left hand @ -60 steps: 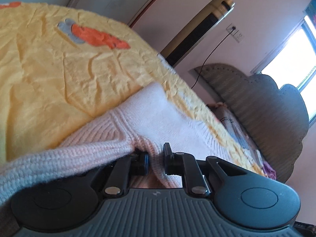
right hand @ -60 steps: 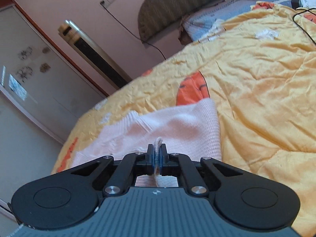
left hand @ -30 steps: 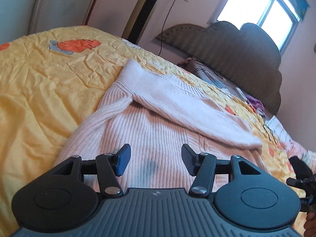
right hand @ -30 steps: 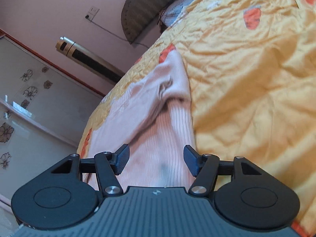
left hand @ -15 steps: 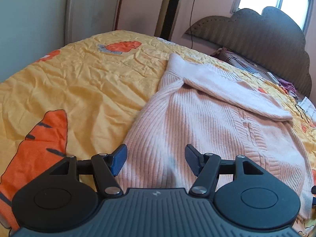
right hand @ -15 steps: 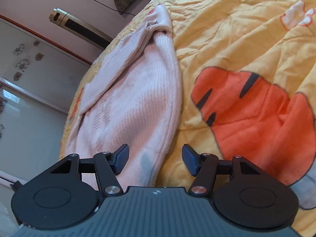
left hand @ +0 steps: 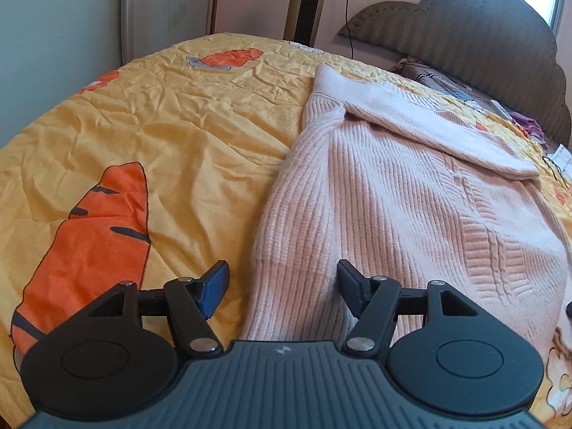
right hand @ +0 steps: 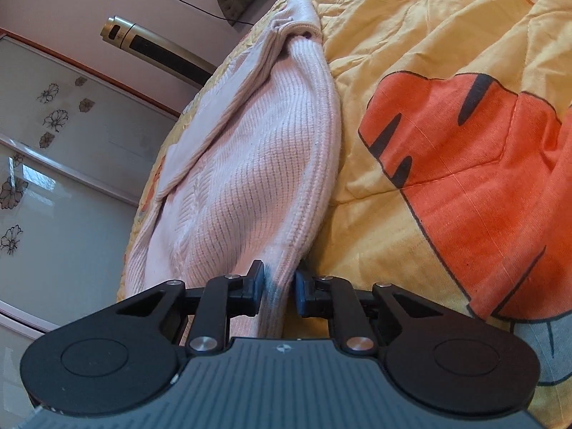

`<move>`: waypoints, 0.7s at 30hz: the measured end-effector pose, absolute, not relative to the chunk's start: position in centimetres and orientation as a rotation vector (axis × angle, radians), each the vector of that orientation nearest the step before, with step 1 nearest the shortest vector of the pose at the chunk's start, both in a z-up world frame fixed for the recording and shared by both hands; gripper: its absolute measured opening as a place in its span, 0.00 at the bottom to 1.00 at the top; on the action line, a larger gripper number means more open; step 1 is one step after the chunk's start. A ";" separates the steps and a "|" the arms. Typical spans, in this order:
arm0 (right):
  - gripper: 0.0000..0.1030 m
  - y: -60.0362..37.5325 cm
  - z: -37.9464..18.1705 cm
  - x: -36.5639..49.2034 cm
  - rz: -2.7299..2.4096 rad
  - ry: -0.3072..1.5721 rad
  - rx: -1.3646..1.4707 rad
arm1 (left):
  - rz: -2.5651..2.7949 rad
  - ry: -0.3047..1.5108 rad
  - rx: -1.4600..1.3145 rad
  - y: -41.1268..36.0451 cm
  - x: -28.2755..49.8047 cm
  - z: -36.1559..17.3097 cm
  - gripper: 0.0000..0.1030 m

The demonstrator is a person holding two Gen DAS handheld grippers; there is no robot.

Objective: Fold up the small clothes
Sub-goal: 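Pinch the folded side edge with the right gripper and smooth it along the body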

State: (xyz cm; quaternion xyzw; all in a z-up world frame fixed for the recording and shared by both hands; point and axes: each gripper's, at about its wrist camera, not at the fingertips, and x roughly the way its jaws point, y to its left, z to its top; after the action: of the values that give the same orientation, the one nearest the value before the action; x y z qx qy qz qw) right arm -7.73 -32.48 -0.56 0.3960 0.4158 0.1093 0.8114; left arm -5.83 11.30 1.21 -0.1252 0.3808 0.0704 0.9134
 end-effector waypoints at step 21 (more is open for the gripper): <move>0.04 -38.6 5.0 -9.8 0.147 0.868 0.767 | 0.099 0.849 -0.363 12.8 -4.7 1.9 0.14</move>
State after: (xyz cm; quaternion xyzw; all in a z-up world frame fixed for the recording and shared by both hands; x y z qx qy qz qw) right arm -9.83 -38.56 5.03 0.3621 0.4096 0.0692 0.8345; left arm -4.71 12.85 1.91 -0.1751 0.4095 0.0477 0.8941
